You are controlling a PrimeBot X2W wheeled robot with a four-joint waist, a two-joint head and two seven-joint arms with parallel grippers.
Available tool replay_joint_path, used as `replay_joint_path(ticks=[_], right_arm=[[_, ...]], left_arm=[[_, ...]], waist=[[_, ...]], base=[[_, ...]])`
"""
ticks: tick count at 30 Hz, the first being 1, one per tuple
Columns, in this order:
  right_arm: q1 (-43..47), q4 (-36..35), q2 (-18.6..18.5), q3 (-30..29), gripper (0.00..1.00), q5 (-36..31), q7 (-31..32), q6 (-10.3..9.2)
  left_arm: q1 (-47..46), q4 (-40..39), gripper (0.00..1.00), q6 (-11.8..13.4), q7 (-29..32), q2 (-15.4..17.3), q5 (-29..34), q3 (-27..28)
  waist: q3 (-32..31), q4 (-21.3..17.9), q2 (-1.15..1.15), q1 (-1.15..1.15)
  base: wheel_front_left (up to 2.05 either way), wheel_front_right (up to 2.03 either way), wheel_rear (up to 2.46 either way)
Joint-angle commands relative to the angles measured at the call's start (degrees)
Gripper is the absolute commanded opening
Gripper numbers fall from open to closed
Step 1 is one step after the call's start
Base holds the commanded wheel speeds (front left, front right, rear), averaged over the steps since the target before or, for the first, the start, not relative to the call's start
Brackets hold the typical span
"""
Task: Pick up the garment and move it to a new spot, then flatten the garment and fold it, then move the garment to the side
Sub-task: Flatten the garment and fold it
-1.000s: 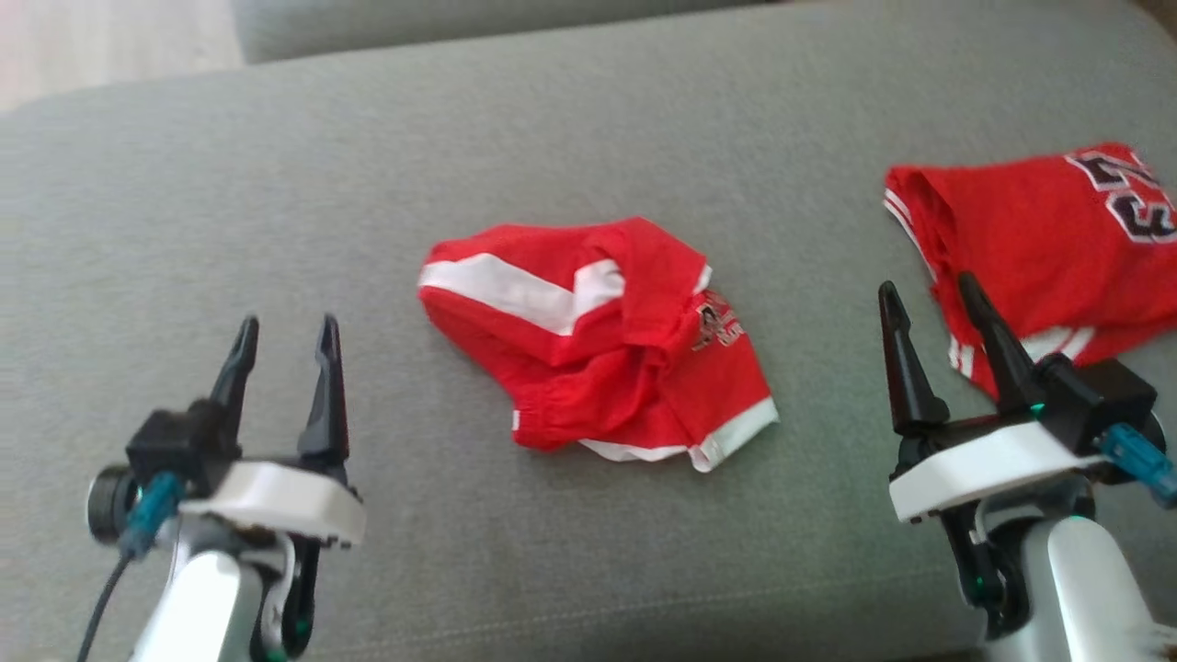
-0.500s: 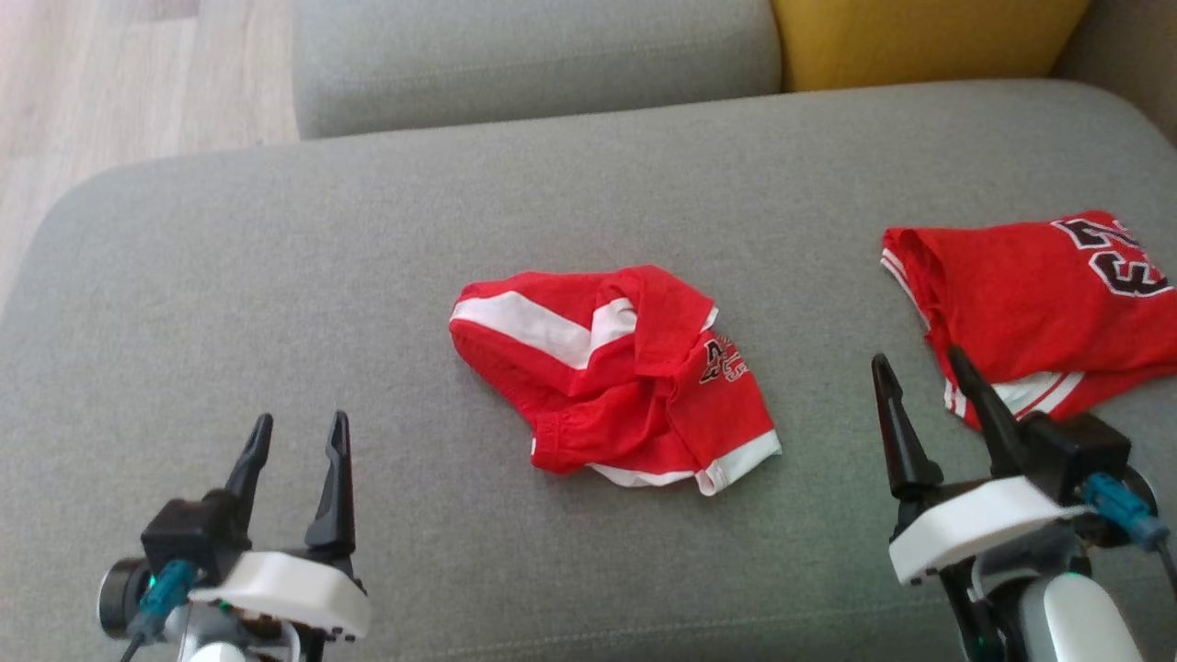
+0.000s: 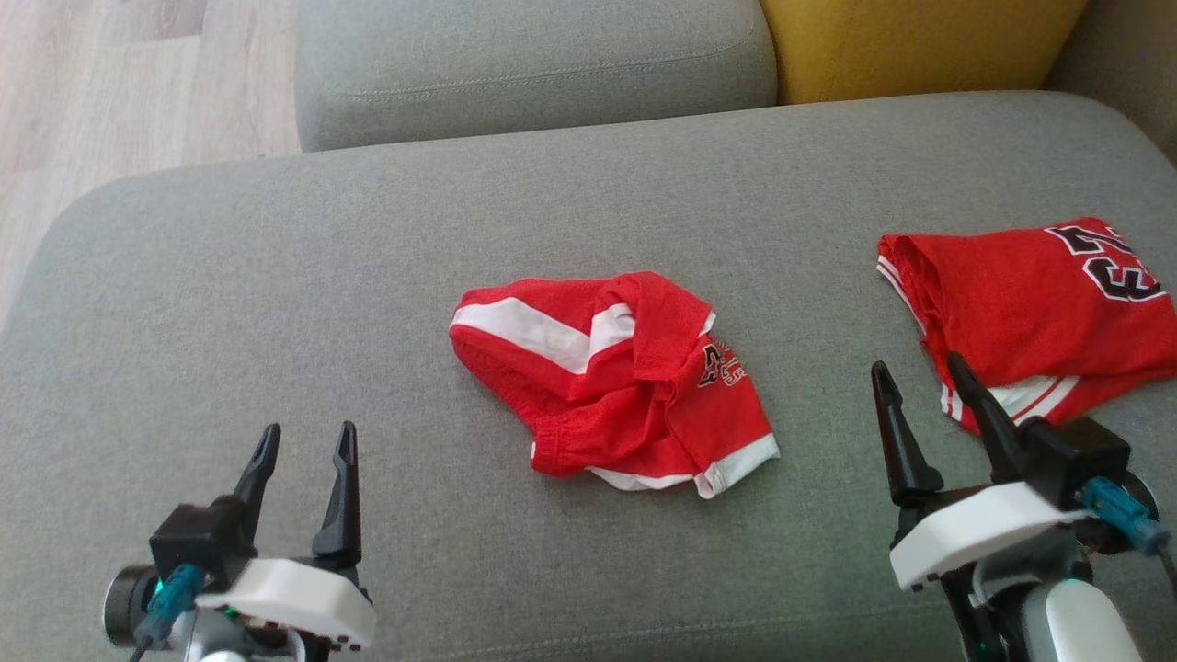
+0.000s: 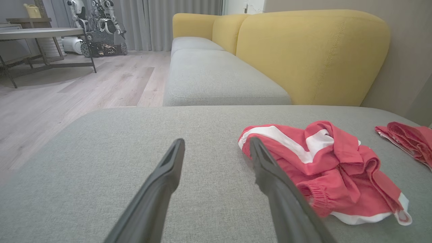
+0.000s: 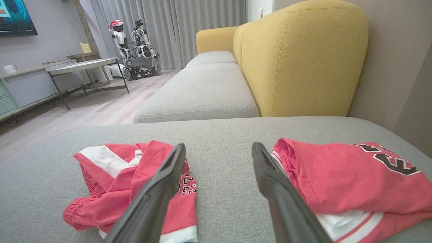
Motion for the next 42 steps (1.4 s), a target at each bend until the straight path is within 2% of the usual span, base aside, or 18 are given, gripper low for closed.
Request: replay_joint_path(ticks=[1, 16, 20, 28, 37, 42], right_arm=[[-1.47, -2.37, -0.25, 1.31, 1.0, 0.03, -0.12, -0.04], [-1.79, -2.16, -0.25, 1.47, 1.0, 0.79, -0.18, -0.04], [-1.88, -2.33, -0.25, 1.4, 1.0, 0.94, -0.17, -0.04], [-4.89, -3.3, -0.25, 2.85, 1.0, 0.97, -0.13, -0.04], [-8.2, -2.22, -0.25, 5.32, 1.0, 1.61, -1.18, -0.04], [-8.9, -1.39, -0.25, 5.25, 1.0, 2.05, -1.98, -0.04]], left_arm=[[-2.27, -2.12, 1.0, 0.37, -0.04, 1.31, -0.32, 1.99], [-2.65, -2.4, 1.0, 0.81, 0.46, 1.41, -0.59, 1.29], [-3.76, -2.06, 1.0, 0.1, 0.82, 1.36, -0.83, 0.71], [-15.11, 2.52, 1.0, -5.15, 3.87, 0.0, -2.5, -2.18], [-26.37, 20.22, 1.0, -11.84, 10.26, -2.81, -8.19, -3.75], [-29.66, 27.61, 1.0, -14.58, 10.81, -3.92, -11.54, -3.05]], waist=[[0.03, 0.03, 0.0, 0.0], [0.31, 0.21, 0.0, 0.0], [0.75, 0.42, 0.0, 0.0], [6.51, -0.84, 0.0, 0.0], [12.39, -5.14, 0.0, 0.0], [13.79, -6.47, 0.0, 0.0]], base=[[0.0, 0.0, 0.0], [0.0, 0.0, 0.0], [0.0, 0.0, 0.0], [0.0, 0.0, 0.0], [0.0, 0.0, 0.0], [0.0, 0.0, 0.0]])
